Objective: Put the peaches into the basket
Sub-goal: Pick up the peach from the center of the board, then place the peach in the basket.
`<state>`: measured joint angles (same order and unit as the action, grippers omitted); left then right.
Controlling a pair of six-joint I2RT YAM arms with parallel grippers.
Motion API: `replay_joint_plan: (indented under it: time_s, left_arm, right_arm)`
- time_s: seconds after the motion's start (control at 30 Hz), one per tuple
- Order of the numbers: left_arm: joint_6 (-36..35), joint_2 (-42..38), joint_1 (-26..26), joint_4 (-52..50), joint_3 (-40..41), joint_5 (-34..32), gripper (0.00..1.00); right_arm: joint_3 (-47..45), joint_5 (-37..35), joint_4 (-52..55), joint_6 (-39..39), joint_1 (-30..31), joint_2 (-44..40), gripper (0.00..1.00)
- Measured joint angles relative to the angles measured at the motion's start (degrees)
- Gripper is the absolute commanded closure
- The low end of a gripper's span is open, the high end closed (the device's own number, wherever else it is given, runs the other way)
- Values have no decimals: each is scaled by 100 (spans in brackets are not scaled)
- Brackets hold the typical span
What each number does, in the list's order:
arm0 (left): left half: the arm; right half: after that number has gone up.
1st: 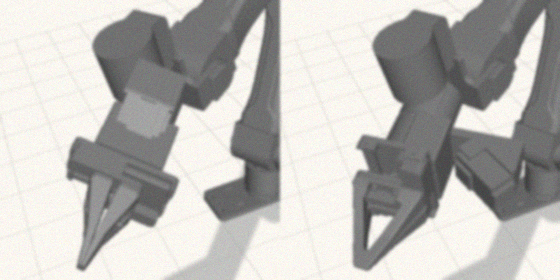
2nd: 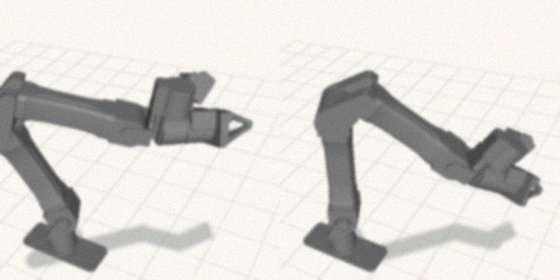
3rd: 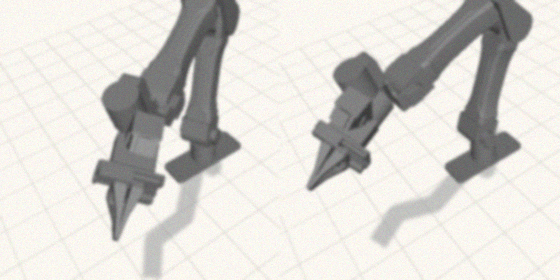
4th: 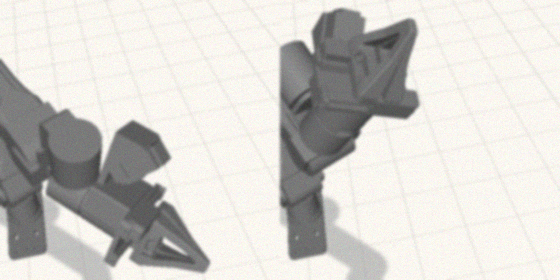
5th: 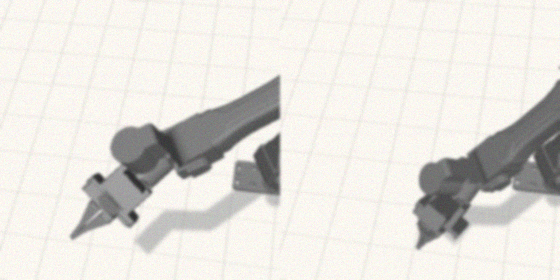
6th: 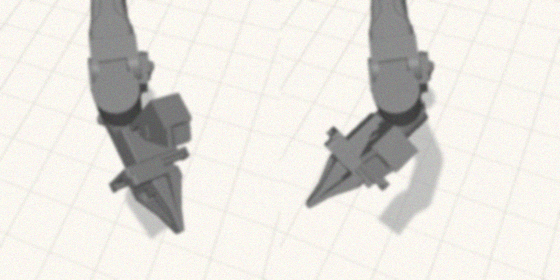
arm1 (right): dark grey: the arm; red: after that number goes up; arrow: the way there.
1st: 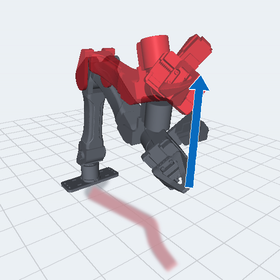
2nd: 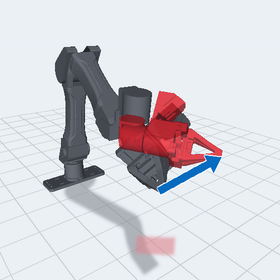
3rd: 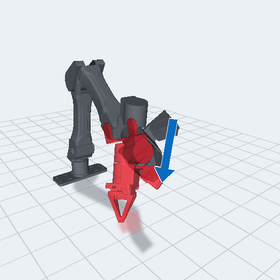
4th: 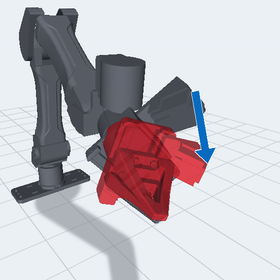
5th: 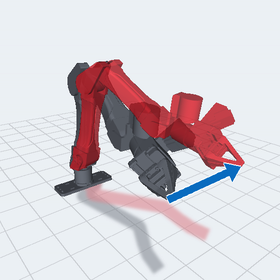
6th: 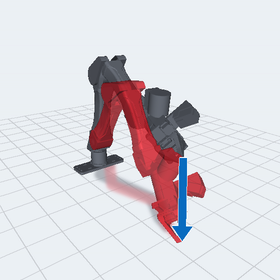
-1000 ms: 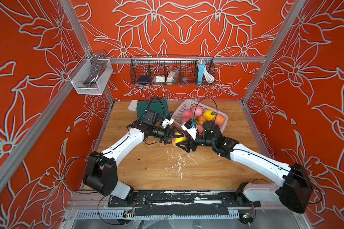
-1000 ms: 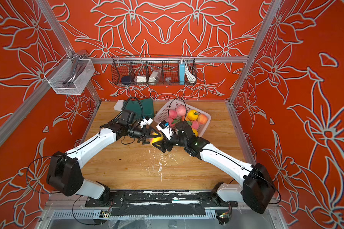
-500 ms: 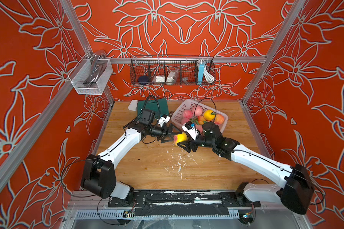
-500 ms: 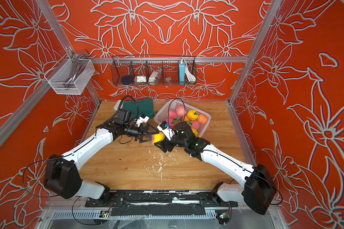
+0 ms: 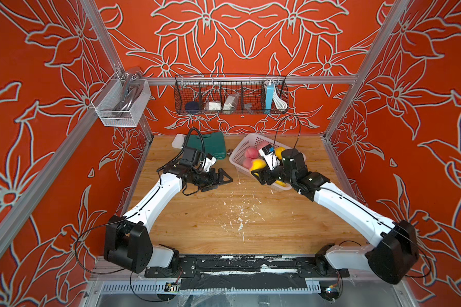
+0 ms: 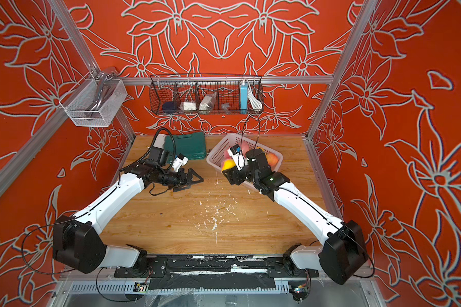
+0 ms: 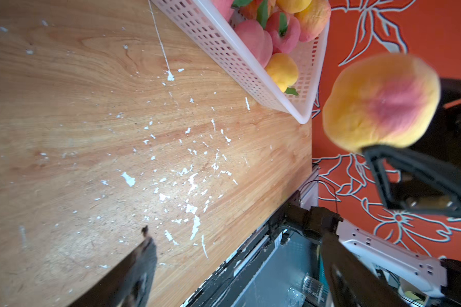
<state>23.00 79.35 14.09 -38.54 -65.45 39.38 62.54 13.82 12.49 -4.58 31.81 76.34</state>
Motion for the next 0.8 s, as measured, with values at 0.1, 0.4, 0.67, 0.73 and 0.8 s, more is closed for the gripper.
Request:
replay_joint_plan:
  time_s: [0.1, 0.4, 0.67, 0.73, 0.8]
  left_arm:
    - [-186, -2, 0, -114, 0, -236, 9]
    - [-588, -2, 0, -313, -2, -612, 9]
    - [-702, -83, -2, -295, -2, -629, 8]
    - [-717, -131, -2, -286, -2, -625, 8]
    - [-717, -175, -2, -273, -2, -625, 8]
  right_arm:
    - [417, -85, 197, -79, -319, 420, 23]
    - [1661, -221, 623, -138, -494, 1661, 23]
    - [2391, -48, 673, -297, -494, 2505, 24]
    - [2496, 2, 691, -345, -494, 2636, 24]
    - [2612, 42, 710, -378, -494, 2750, 25]
